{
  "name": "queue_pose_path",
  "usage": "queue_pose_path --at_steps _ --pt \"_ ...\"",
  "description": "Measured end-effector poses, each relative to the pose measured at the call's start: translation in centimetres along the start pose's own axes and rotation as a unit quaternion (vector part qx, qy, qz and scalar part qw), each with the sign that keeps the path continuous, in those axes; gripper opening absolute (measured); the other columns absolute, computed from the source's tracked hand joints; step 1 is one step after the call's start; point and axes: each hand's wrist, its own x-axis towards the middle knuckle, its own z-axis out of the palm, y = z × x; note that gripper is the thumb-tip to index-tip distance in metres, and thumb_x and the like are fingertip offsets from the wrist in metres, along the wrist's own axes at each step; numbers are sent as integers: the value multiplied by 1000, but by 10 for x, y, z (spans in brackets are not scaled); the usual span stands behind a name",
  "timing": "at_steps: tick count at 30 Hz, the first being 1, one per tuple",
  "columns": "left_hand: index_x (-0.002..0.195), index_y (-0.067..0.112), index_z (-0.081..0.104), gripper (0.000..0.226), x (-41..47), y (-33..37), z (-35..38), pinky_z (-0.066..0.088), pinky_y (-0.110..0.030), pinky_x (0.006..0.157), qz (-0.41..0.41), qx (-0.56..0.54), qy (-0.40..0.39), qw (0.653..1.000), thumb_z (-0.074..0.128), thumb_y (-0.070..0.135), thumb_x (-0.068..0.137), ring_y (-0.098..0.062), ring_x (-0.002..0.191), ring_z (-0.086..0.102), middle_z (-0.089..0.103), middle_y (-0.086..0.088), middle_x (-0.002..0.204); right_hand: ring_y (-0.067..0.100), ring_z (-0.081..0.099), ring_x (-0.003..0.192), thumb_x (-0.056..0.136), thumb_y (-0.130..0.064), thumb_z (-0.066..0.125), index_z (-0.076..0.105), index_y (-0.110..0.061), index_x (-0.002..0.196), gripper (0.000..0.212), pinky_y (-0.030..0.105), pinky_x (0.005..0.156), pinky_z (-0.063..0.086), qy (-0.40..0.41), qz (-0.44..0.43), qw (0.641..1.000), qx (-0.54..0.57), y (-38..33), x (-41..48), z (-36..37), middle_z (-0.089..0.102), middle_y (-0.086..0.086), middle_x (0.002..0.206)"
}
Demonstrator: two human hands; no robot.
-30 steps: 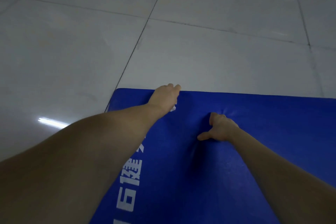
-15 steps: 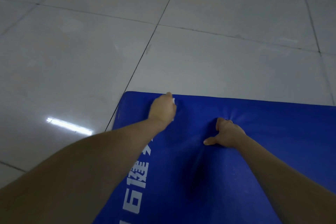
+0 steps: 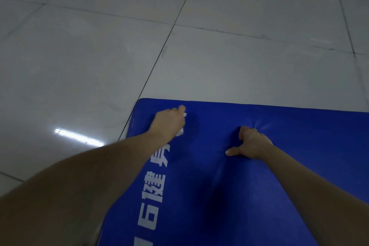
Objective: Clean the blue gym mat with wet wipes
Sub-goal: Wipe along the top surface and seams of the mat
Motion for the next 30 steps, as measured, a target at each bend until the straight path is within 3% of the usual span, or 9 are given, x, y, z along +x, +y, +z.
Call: queue_pose_path --at_steps 3,6,10,13,16,18,21,26,30 --pt "110 12 49 30 -15 -41 -2 53 -37 60 -64 8 5 998 65 32 92 -22 72 66 68 -3 88 24 56 107 66 -67 82 45 -21 120 80 41 87 53 -3 1 1000 0 0 0 0 49 3 125" --pt "111 13 54 33 -19 -40 4 45 -31 60 -81 84 17 993 66 37 93 -19 79 66 68 -2 95 24 56 106 65 -66 83 46 -20 123 82 40 87 53 -1 4 1000 1 0 1 0 49 3 124" --pt "117 13 54 42 -17 -7 12 38 -29 61 -86 17 13 996 71 36 87 -19 79 62 66 -4 100 25 56 110 65 -67 83 45 -19 128 88 42 91 53 0 4 1000 -8 -1 3 1 50 4 127" --pt "109 19 56 34 -11 30 11 34 -29 64 -24 -8 31 999 76 29 85 -14 73 49 62 1 98 25 56 110 64 -68 83 45 -19 129 89 41 90 53 -3 5 1000 -14 -1 5 0 50 4 127" --pt "92 23 48 17 -17 92 7 29 -32 66 94 -24 45 994 63 16 89 -19 75 56 60 3 92 23 57 103 64 -67 82 46 -20 120 81 37 79 51 1 1 1000 -15 -1 6 0 53 3 119" --pt "100 21 58 12 -27 124 15 32 -33 71 177 -31 51 982 54 13 92 -21 82 60 63 0 95 22 58 95 66 -65 82 45 -20 109 73 34 69 47 7 -1 1000 -13 -1 7 1 55 4 114" --pt "115 21 60 24 -37 119 26 36 -34 81 213 35 72 974 57 30 93 -19 87 55 60 1 101 22 58 94 63 -68 82 43 -21 107 75 33 68 46 11 -1 1000 -15 0 7 3 54 2 112" --pt "107 21 65 32 -38 24 11 30 -34 78 106 71 4 992 59 34 78 -17 82 51 63 3 96 21 57 99 60 -72 82 43 -25 108 78 38 81 52 12 -9 1000 -9 2 6 1 53 0 115" --pt "116 16 60 33 -53 -60 5 42 -37 86 -31 182 14 983 52 39 93 -22 98 58 62 -3 108 23 57 103 61 -72 81 45 -23 115 82 40 84 53 13 -5 1000 -12 2 5 1 54 1 120"
